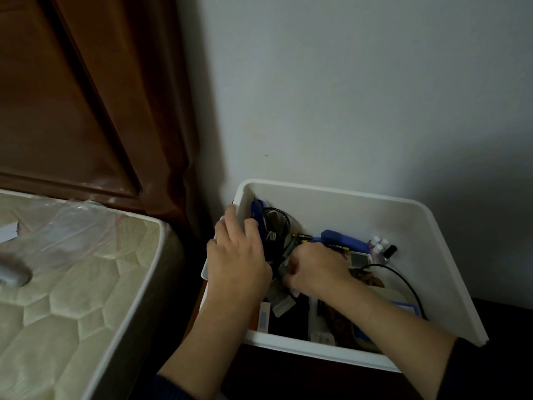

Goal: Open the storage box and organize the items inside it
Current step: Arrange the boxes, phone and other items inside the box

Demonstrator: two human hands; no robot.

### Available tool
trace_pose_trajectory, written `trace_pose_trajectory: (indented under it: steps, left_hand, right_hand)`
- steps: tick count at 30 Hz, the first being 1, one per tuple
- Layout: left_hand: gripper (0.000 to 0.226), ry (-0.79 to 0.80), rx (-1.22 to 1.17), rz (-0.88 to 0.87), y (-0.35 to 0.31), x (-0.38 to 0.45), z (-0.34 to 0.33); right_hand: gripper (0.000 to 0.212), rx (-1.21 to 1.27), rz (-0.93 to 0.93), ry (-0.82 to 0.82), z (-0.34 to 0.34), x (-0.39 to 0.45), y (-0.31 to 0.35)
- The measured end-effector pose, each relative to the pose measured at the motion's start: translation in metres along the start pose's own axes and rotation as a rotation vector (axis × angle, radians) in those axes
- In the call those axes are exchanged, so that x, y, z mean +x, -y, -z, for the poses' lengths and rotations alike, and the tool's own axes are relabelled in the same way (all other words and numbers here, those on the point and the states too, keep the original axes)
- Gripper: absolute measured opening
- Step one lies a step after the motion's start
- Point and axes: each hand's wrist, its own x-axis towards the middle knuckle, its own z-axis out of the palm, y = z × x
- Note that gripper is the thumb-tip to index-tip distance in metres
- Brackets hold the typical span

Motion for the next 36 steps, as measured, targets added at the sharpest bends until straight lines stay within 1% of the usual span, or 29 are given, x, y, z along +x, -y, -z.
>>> trace_pose_trajectory:
  steps: [2,5,8,14,18,21,23,25,26,28,29,31,34,36]
  left_hand:
    - [0.042,-0.005,0.003,-0.003,0.0,0.0,0.001]
    - [0.043,-0.009,0.011,-0.004,-0.001,-0.001,0.0]
    - [0.044,-0.013,0.016,-0.001,0.0,-0.001,0.0]
    - [0.043,-0.007,0.026,0.009,0.0,-0.001,0.0]
    - [0.041,-0.005,0.036,0.008,0.0,-0.001,-0.001]
    - [0.04,-0.007,0.04,0.006,0.0,-0.001,-0.001]
    - [0.04,-0.005,0.041,0.004,0.0,-0.001,-0.001]
    - [0.042,0.0,0.047,-0.003,0.0,-0.001,-0.001]
    - [0.043,0.002,0.045,-0.005,0.0,-0.001,-0.001]
    - [0.043,0.005,0.036,-0.008,0.0,-0.001,-0.001]
    - [0.043,0.004,0.033,-0.009,0.0,-0.001,-0.001]
    - [0.041,0.002,0.031,-0.008,0.0,-0.001,-0.001]
    - [0.039,0.003,0.034,-0.009,0.0,-0.001,-0.001]
    - [0.037,-0.002,0.034,-0.008,0.0,-0.001,-0.001]
  right_hand:
    - [0.024,0.081,0.015,0.034,-0.007,0.004,0.002]
    - [0.045,0.21,-0.003,0.066,-0.012,0.009,-0.008]
    - [0.059,0.341,0.005,0.127,-0.015,0.009,-0.021]
    - [0.072,0.291,0.073,0.167,-0.016,0.009,-0.021]
    - [0.07,0.229,0.165,0.2,-0.022,0.006,-0.014]
    - [0.067,0.268,0.2,0.293,-0.024,0.005,-0.011]
    - [0.056,0.314,0.205,0.31,-0.024,0.004,-0.011]
    - [0.038,0.4,0.172,0.261,-0.019,0.004,-0.012]
    - [0.03,0.418,0.149,0.2,-0.015,0.005,-0.014]
    - [0.016,0.356,0.094,0.026,-0.005,0.008,-0.022]
    - [0.015,0.295,0.058,-0.053,-0.001,0.009,-0.027]
    - [0.022,0.162,-0.009,-0.137,0.007,0.011,-0.037]
    - [0.037,-0.017,-0.079,-0.1,0.008,0.011,-0.042]
    - [0.047,-0.065,-0.11,-0.075,0.006,0.011,-0.041]
